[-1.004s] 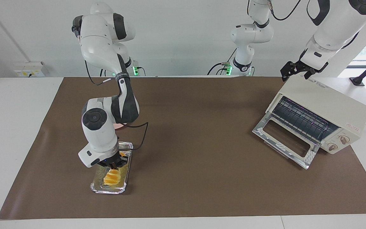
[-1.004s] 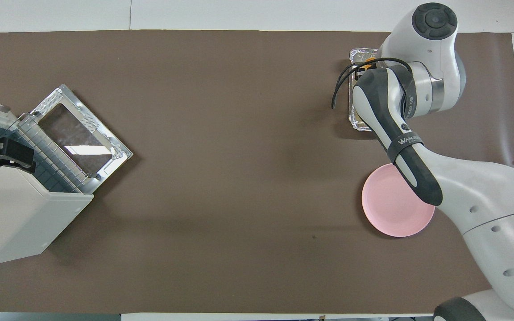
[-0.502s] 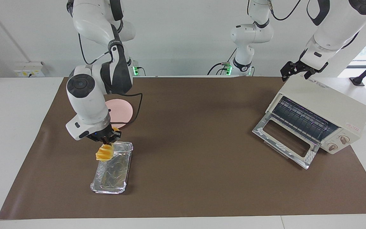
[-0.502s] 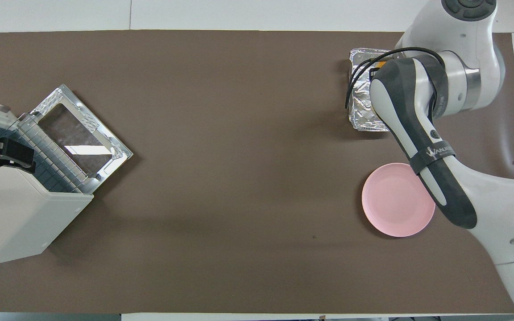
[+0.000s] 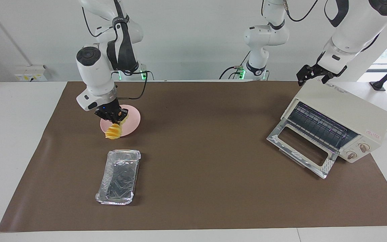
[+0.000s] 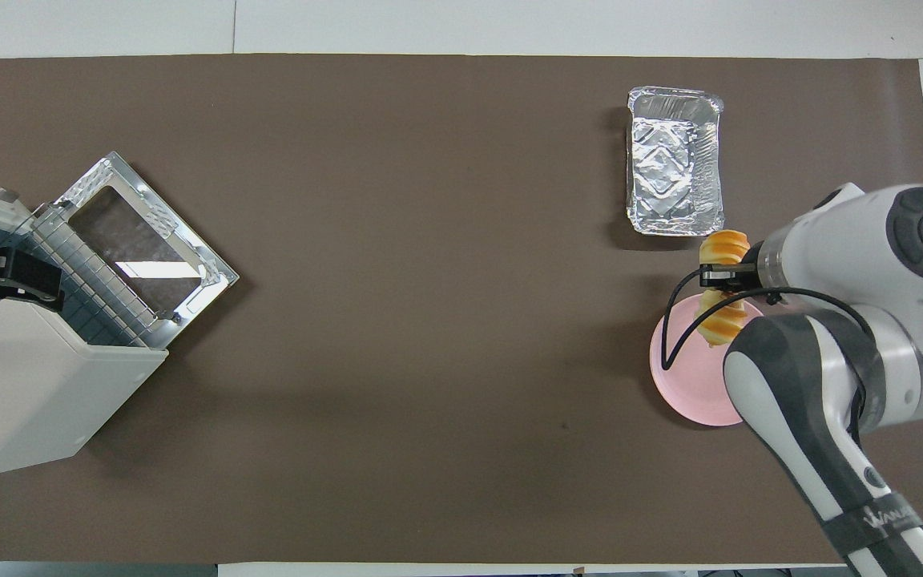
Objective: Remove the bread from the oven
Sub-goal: 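Carry the bread slices over the pink plate with the right gripper, then lower the bread onto the pink plate and open the right gripper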
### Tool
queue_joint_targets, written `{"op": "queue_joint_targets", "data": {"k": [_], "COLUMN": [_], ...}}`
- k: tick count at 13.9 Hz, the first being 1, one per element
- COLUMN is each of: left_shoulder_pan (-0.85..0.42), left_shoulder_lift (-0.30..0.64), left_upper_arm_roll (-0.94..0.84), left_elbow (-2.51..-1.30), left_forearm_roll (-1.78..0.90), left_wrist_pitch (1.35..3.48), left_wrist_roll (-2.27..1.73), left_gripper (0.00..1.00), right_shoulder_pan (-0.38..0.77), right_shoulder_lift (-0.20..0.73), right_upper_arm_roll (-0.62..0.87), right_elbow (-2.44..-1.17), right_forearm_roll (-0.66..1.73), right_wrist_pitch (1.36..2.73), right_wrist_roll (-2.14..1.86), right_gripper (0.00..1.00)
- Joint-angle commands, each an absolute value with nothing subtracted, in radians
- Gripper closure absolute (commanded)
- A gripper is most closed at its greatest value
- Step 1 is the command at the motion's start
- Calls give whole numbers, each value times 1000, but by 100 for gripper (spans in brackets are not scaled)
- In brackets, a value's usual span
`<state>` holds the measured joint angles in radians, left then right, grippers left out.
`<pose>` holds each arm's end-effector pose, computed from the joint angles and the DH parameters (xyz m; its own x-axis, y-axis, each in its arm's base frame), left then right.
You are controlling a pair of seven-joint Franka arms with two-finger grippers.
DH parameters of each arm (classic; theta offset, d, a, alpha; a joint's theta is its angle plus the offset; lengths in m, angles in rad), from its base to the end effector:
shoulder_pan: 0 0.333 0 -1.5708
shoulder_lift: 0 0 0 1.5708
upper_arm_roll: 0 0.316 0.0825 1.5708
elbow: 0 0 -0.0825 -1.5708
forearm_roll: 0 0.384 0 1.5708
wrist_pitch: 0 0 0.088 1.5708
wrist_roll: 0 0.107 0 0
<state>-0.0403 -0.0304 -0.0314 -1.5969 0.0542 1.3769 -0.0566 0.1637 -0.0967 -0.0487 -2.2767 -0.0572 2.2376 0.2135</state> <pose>0.5219 -0.0311 0.6140 0.9828 -0.0033 -0.1848 -0.0157 -0.9977 -0.0657 0.5046 0.0564 0.4016 0.9959 -0.0632 0.0644 -0.0652 -0.9974 0.0292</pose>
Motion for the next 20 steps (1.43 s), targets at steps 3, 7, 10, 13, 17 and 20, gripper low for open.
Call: {"op": "queue_joint_targets", "data": {"k": [3,7,10,13,17,20], "left_shoulder_pan": [-32,-32,-32,-32,-32,-32], "left_shoulder_lift": [-49,-49,-49,-49,-49,-49], "left_upper_arm_roll": [-34,-34,-34,-34,-34,-34], "left_elbow": [-1611,-1611,-1611,-1611,-1611,-1611], "left_forearm_roll": [41,41,41,41,41,41], "left_wrist_pitch": [1388,1388,1388,1388,1388,1388], "left_wrist_roll": [-58,-58,-58,-58,-58,-58], "left_gripper": [0,0,0,0,0,0], "right_shoulder_pan": [133,140,138,140,147,150], "right_shoulder_lift": [-160,-120,-121,-121,-124,-138], "right_upper_arm_roll": [-40,-38,-38,-38,-38,-35], "right_elbow": [-2528,-2608,-2614,-2617,-2609,-2527], "right_forearm_roll": [-41,-41,-41,-41,-41,-41], "right_wrist_pitch": [2498,2635,2637,2635,2606,2470], "right_wrist_roll": [199,206,201,202,218,213], "right_gripper": [100,100,100,100,0,0]}}
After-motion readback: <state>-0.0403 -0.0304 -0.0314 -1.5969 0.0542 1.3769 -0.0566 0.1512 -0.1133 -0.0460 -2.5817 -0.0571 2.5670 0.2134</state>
